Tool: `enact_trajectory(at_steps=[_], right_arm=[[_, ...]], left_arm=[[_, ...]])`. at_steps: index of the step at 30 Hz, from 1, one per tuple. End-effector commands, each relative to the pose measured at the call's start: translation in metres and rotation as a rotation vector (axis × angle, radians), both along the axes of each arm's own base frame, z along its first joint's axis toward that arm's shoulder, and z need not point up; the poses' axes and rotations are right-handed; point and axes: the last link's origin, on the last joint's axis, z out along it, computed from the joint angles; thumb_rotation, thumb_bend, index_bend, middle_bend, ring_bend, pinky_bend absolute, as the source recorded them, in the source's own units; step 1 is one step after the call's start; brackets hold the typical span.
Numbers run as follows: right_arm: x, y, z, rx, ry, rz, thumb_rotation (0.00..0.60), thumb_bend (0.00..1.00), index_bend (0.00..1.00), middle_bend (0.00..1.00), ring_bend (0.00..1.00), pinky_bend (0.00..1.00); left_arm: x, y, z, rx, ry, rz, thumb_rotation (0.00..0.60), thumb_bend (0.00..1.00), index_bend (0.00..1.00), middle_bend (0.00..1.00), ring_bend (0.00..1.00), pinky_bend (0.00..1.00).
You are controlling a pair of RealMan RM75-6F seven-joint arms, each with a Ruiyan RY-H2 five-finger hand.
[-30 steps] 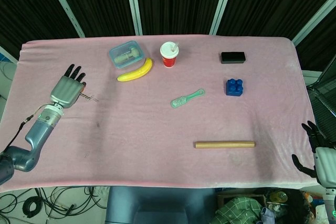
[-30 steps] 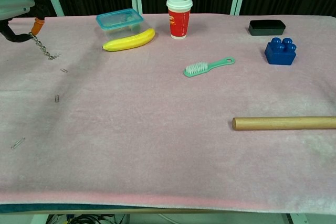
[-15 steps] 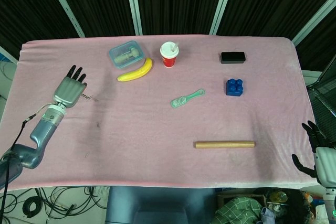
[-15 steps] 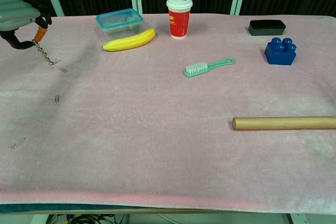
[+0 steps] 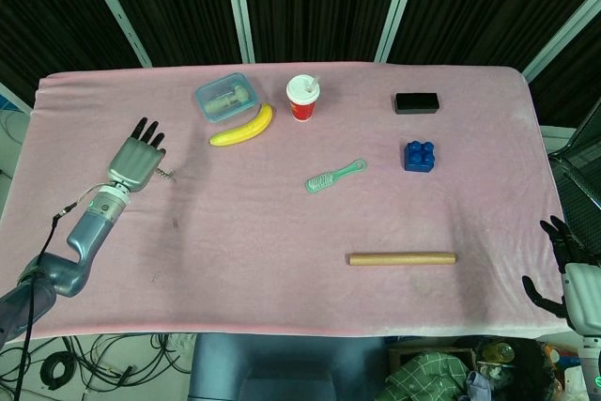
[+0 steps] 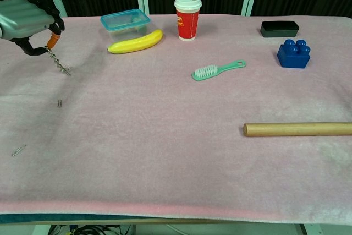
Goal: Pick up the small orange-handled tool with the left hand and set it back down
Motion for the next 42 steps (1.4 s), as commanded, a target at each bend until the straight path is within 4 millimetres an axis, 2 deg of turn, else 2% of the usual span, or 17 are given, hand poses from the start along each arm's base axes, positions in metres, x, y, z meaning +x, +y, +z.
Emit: enact_trajectory(at_steps=[1,9,17,22,27,34,42], right_arm=[[0.000,0.000,0.000,0.000,-0.001,0.000,0.600,0.27,0.00,0.00,0.15,0.23],[0.000,0.000,0.000,0.000,-0.002,0.002,0.600,0.27,0.00,0.00,0.15,0.23],[0.000,0.000,0.000,-0.001,-0.001,0.002,0.600,0.27,0.00,0.00,0.15,0.23],[0.000,0.000,0.000,0.001,-0.001,0.003,0.600,0.27,0.00,0.00,0.15,0.23],[0.001,0.000,0.000,0.000,0.001,0.004,0.600,0.27,0.00,0.00,0.15,0.23],[0.001,0.000,0.000,-0.002,0.003,0.003,0.600,0.27,0.00,0.00,0.15,0.23],[0.000,0.000,0.000,-0.002,0.002,0.003,0.600,0.27,0.00,0.00,0.15,0.23]], left_arm=[[0.001,0.000,-0.002,-0.003,0.003,-0.003,0.600,0.42,0.58,0.20,0.00,0.00],[0.001,0.001,-0.001,0.002,0.001,-0.010,0.600,0.42,0.58,0.20,0.00,0.00],[0.020,-0.001,0.017,0.033,-0.078,-0.091,0.600,0.42,0.58,0.20,0.00,0.00],[0.028,-0.012,0.033,0.035,-0.121,-0.123,0.600,0.42,0.58,0.20,0.00,0.00],[0.028,-0.032,0.038,-0.015,-0.176,-0.095,0.600,0.42,0.58,0.20,0.00,0.00],[0.031,-0.052,0.029,-0.101,-0.223,-0.060,0.600,0.42,0.58,0.20,0.00,0.00],[0.032,-0.070,0.007,-0.210,-0.249,-0.014,0.600,0.42,0.58,0.20,0.00,0.00]])
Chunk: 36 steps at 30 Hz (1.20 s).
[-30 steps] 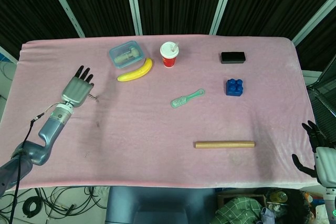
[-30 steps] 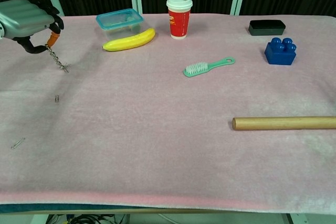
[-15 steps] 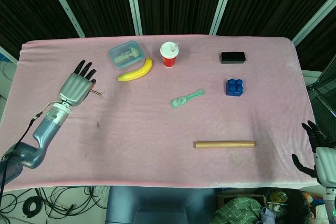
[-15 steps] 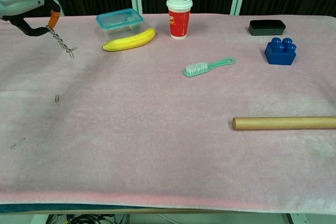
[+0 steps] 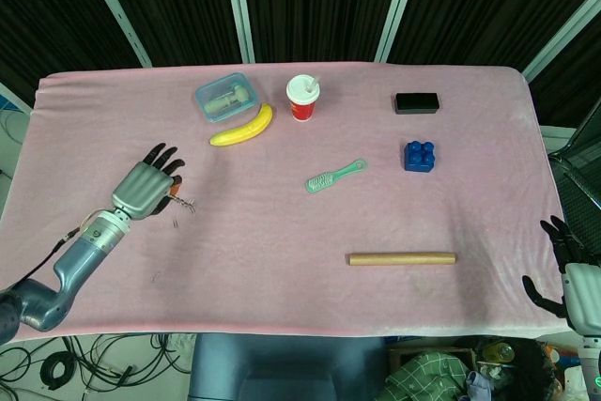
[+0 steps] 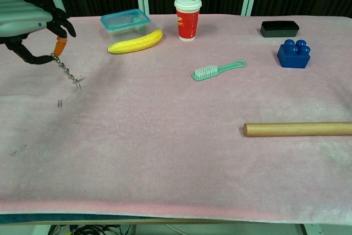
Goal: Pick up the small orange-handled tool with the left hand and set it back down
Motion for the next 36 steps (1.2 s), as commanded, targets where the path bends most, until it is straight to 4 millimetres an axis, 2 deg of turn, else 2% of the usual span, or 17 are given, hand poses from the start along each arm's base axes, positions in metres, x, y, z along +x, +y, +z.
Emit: enact_trajectory(at_steps=[1,9,28,36], right_arm=[[0.000,0.000,0.000,0.000,0.000,0.000,0.600,0.27,0.00,0.00,0.15,0.23],[0.000,0.000,0.000,0.000,-0.001,0.001,0.600,0.27,0.00,0.00,0.15,0.23],[0.000,0.000,0.000,0.000,-0.002,0.000,0.600,0.27,0.00,0.00,0.15,0.23],[0.000,0.000,0.000,0.003,-0.004,0.000,0.600,0.27,0.00,0.00,0.15,0.23]], left_arm=[[0.001,-0.006,-0.007,-0.031,0.003,-0.009,0.600,0.42,0.58,0.20,0.00,0.00],[-0.001,-0.011,-0.013,-0.058,0.032,-0.023,0.600,0.42,0.58,0.20,0.00,0.00],[-0.024,-0.013,-0.005,-0.036,0.110,-0.017,0.600,0.42,0.58,0.20,0.00,0.00],[-0.024,-0.012,-0.004,-0.030,0.097,-0.014,0.600,0.42,0.58,0.20,0.00,0.00]])
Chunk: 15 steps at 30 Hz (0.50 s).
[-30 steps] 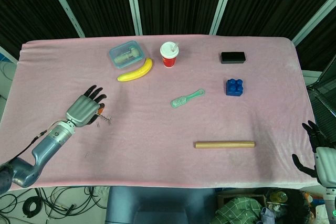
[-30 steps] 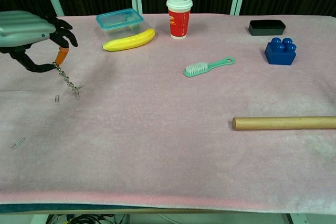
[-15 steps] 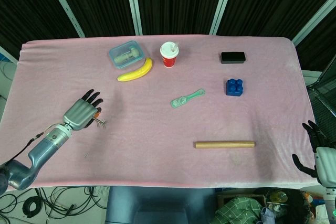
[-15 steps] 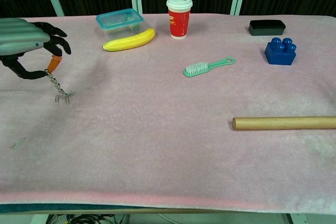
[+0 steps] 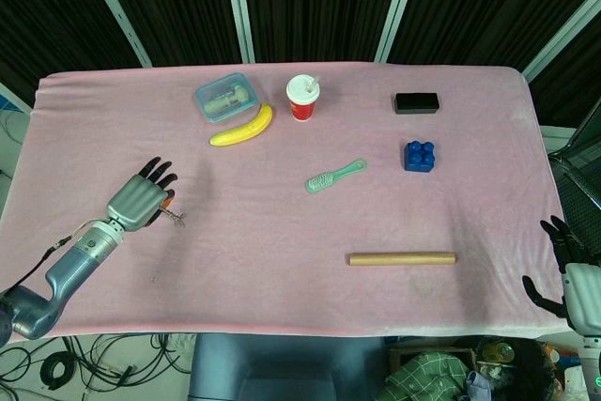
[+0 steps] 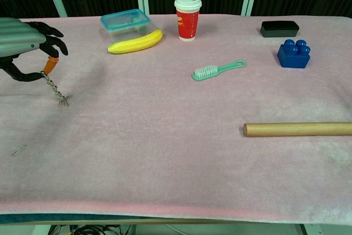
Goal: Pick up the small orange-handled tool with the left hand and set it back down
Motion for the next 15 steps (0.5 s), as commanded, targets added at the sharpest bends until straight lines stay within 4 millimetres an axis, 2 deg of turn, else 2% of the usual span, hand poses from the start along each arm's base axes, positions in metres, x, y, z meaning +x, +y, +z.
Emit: enact_trajectory(at_steps=[1,10,15], right_arm=[[0.000,0.000,0.000,0.000,0.001,0.001,0.600,0.27,0.00,0.00,0.15,0.23],[0.000,0.000,0.000,-0.001,0.001,0.001,0.600,0.27,0.00,0.00,0.15,0.23],[0.000,0.000,0.000,-0.001,0.001,0.001,0.600,0.27,0.00,0.00,0.15,0.23]], left_arm=[[0.000,-0.001,0.000,-0.003,0.001,-0.003,0.600,0.42,0.58,0.20,0.00,0.00],[-0.001,-0.001,0.005,0.011,-0.008,0.001,0.600,0.42,0.58,0.20,0.00,0.00],[0.006,-0.002,0.013,0.025,-0.044,-0.014,0.600,0.42,0.58,0.20,0.00,0.00]])
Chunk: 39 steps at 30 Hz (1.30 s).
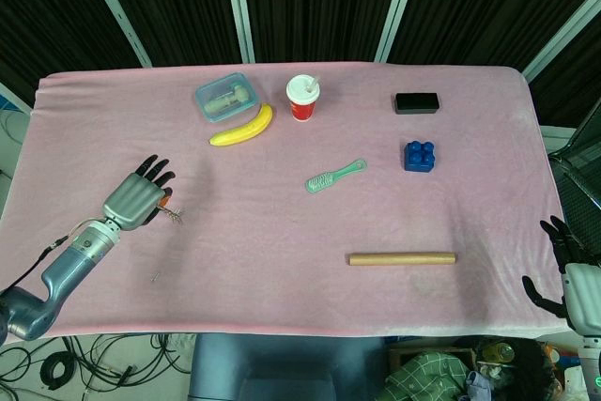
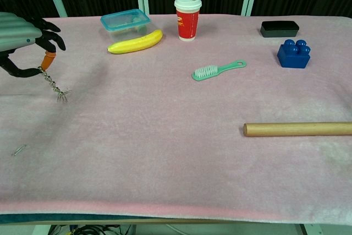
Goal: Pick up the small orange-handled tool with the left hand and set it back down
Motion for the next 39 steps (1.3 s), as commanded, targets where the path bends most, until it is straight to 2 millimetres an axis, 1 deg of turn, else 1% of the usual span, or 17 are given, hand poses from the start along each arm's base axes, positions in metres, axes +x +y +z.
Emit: enact_trajectory(at_steps=[1,6,14,23,26,29,33,39], right_arm=[[0.000,0.000,0.000,0.000,0.000,0.000,0.600,0.27,0.00,0.00,0.15,0.23],[0.000,0.000,0.000,0.000,0.001,0.000,0.600,0.27,0.00,0.00,0.15,0.23],[0.000,0.000,0.000,-0.001,0.001,0.000,0.600,0.27,0.00,0.00,0.15,0.23],[0.000,0.000,0.000,0.001,0.001,0.001,0.600,0.27,0.00,0.00,0.15,0.23],[0.000,0.000,0.000,0.000,0.001,0.000,0.600,0.27,0.00,0.00,0.15,0.23],[0.000,0.000,0.000,0.000,0.002,0.002,0.600,0.27,0.00,0.00,0.15,0.23],[0.000,0.000,0.000,0.000,0.003,0.001,0.600,0.27,0.00,0.00,0.15,0.23],[0.001,0.000,0.000,0.000,0.003,0.002,0.600,0.27,0.00,0.00,0.15,0.23]], left_arm=[[0.005,-0.002,0.006,0.006,-0.022,-0.014,0.600,0.42,0.58,0.20,0.00,0.00],[0.011,-0.010,0.014,-0.002,-0.040,-0.026,0.600,0.42,0.58,0.20,0.00,0.00],[0.014,-0.032,0.021,-0.046,-0.023,-0.031,0.600,0.42,0.57,0.20,0.00,0.00],[0.002,-0.060,0.027,-0.097,0.024,-0.006,0.600,0.42,0.57,0.20,0.00,0.00],[0.002,-0.068,0.031,-0.099,0.010,-0.007,0.600,0.42,0.57,0.20,0.00,0.00],[0.002,-0.074,0.032,-0.114,-0.010,0.007,0.600,0.42,0.58,0.20,0.00,0.00],[-0.001,-0.081,0.033,-0.137,0.004,0.018,0.600,0.42,0.57,0.20,0.00,0.00],[-0.009,-0.090,0.029,-0.157,0.032,0.016,0.600,0.42,0.57,0.20,0.00,0.00]])
